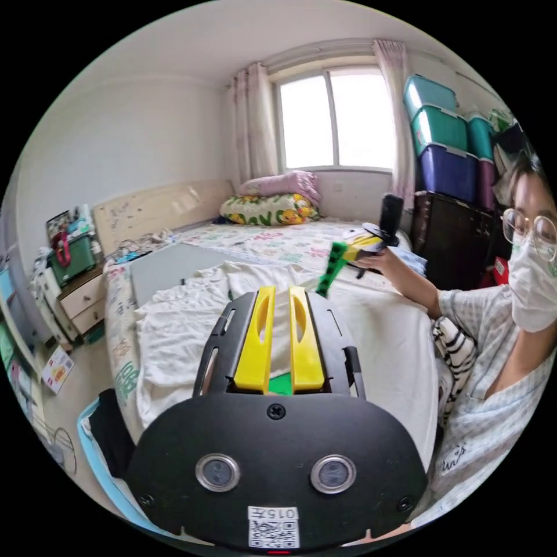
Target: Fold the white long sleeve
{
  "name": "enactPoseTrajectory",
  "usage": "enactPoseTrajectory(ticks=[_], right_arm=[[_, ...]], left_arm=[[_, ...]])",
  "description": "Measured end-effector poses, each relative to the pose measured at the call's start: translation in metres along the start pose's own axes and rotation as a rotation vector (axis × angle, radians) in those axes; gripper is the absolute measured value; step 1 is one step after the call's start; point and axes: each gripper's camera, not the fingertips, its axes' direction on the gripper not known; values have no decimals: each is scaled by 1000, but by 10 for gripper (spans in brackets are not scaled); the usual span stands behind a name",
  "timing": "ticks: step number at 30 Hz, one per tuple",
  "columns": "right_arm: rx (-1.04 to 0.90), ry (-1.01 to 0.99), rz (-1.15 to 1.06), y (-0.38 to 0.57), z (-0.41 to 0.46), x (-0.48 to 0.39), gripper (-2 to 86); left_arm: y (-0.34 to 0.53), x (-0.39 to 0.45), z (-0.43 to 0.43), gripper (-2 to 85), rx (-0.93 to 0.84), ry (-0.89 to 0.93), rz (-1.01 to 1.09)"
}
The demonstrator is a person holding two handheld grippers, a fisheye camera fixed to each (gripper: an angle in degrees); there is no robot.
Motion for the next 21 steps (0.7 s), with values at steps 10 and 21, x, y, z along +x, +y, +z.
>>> enactPoseTrajectory(ticks=[10, 21], right_arm=[[-47, -196, -32, 13, -60, 17, 11], [42, 24, 240, -70, -67, 46, 3]], left_arm=[[95, -160, 58, 84, -307, -337, -326], [115, -183, 70, 81, -358, -310, -297]])
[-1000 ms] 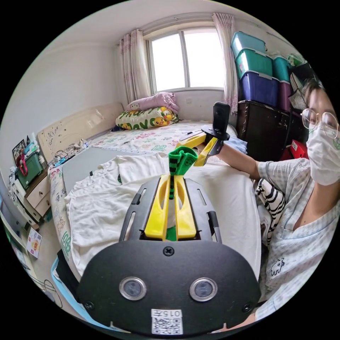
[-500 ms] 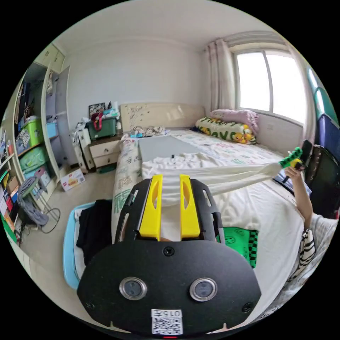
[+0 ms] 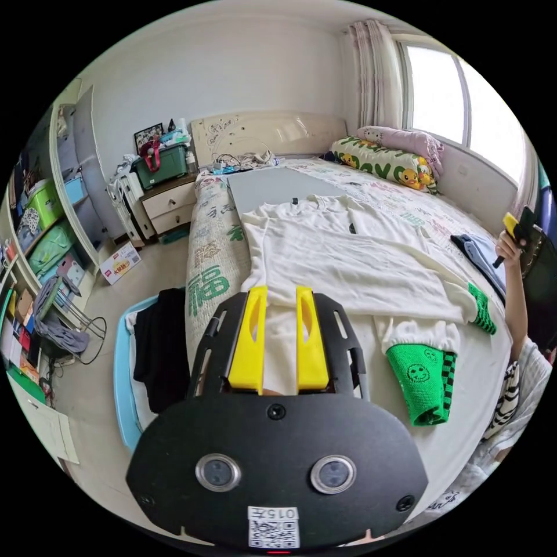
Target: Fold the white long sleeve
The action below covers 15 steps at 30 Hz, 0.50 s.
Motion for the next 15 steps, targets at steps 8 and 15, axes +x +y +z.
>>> enactPoseTrajectory(ticks=[8, 15], right_arm=[[-399, 164, 137, -172, 233, 8, 65], [-605, 294, 306, -232, 403, 70, 86]], left_arm=[[-11, -42, 7, 103, -17, 150, 158], [20, -40, 40, 108, 4, 100, 184]])
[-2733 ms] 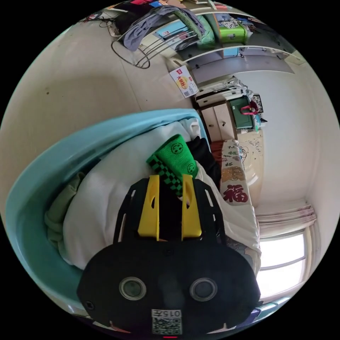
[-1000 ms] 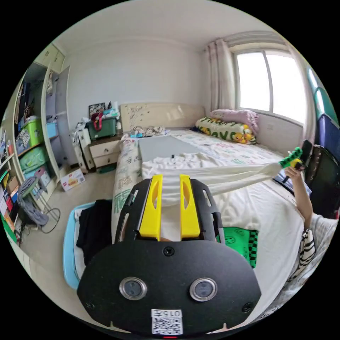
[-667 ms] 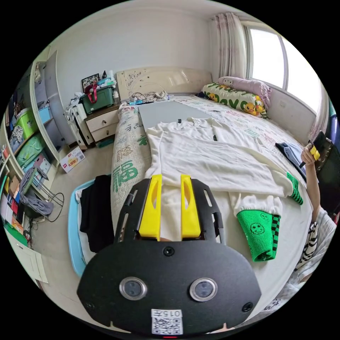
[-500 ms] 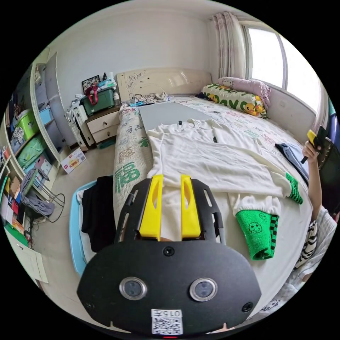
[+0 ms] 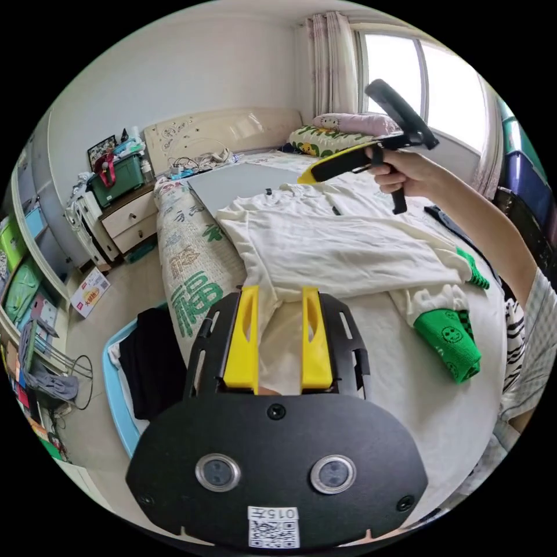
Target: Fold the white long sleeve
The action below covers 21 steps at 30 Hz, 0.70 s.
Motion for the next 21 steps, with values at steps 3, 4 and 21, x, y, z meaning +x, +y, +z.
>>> enactPoseTrajectory(ticks=[3, 4, 21], right_arm=[[-108, 3, 31, -46, 41, -3, 103], [-141, -5, 42, -61, 53, -3, 104], [-153, 190, 33, -142, 67, -47, 5]], left_arm=[[8, 21, -17, 93, 48, -45, 76], [7, 31, -11, 84, 14, -90, 101], [14, 57, -22, 9, -143, -281, 79]])
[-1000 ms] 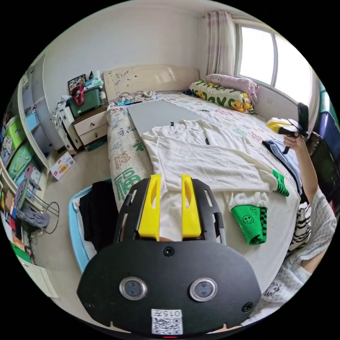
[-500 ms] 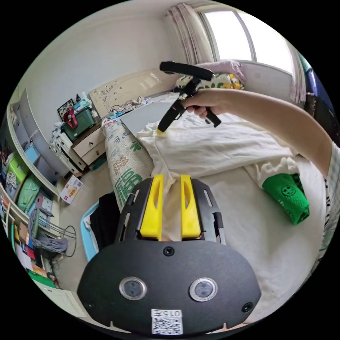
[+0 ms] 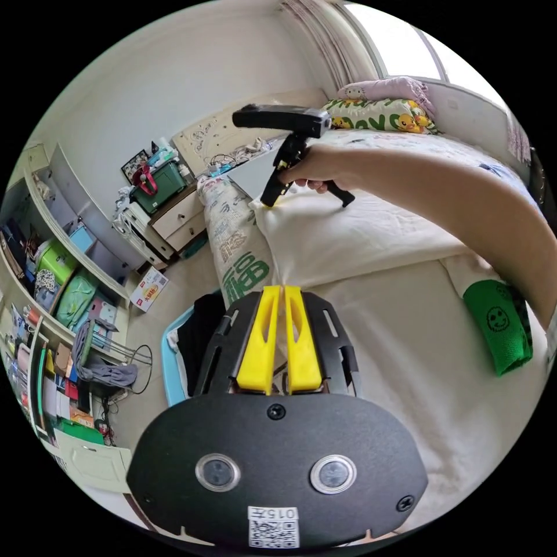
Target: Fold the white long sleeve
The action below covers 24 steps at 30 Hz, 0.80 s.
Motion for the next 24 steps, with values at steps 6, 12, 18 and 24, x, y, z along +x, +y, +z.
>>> enactPoseTrajectory(ticks=[6, 12, 18, 24], right_arm=[[116, -199, -133, 81, -123, 53, 79], [222, -352, -206, 259, -214, 131, 97], [164, -411, -202, 363, -201, 206, 92], [206, -665, -174, 411, -160, 271, 95]], left_arm=[[-3, 3, -14, 17, 9, 60, -51], [-16, 35, -89, 40, 125, -39, -32], [-88, 186, -193, 68, 297, 387, 306], [-159, 363, -179, 87, 192, 549, 566]])
